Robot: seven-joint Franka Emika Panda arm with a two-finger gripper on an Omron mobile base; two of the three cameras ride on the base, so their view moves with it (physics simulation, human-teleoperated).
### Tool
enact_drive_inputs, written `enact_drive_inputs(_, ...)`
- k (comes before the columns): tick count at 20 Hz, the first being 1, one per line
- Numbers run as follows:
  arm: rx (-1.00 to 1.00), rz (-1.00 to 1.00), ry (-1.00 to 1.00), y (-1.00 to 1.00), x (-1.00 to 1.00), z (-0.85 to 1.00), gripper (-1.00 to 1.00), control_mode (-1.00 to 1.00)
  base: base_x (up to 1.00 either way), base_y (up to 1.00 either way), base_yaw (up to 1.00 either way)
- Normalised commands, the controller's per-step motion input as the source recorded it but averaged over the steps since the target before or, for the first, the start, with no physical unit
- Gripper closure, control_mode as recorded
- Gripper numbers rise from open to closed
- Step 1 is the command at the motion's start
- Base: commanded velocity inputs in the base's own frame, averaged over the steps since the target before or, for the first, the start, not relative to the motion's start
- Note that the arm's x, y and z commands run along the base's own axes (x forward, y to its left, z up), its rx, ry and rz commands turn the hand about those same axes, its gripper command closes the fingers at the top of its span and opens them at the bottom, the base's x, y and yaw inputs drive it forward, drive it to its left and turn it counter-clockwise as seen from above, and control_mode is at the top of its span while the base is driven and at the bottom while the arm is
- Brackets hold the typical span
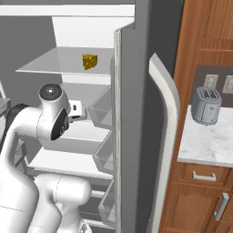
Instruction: Retrieve the sausage and cheese from the fridge and place them on the cutting board on the counter.
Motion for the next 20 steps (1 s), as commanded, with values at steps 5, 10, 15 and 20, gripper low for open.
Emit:
enact_drive_inputs(5,-0.02,-0.01,0.00,-0.03,-0.57,0.30,1.00,-1.00,0.00,0.00,0.00)
enact_drive_inputs(10,-0.02,-0.04,0.00,-0.03,-0.48,0.16,1.00,-1.00,0.00,0.00,0.00)
enact_drive_inputs(15,0.00,-0.02,0.01,0.00,-0.27,0.05,1.00,-1.00,0.00,0.00,0.00)
enact_drive_inputs(20,0.00,0.00,0.00,0.00,0.00,0.00,1.00,-1.00,0.00,0.00,0.00)
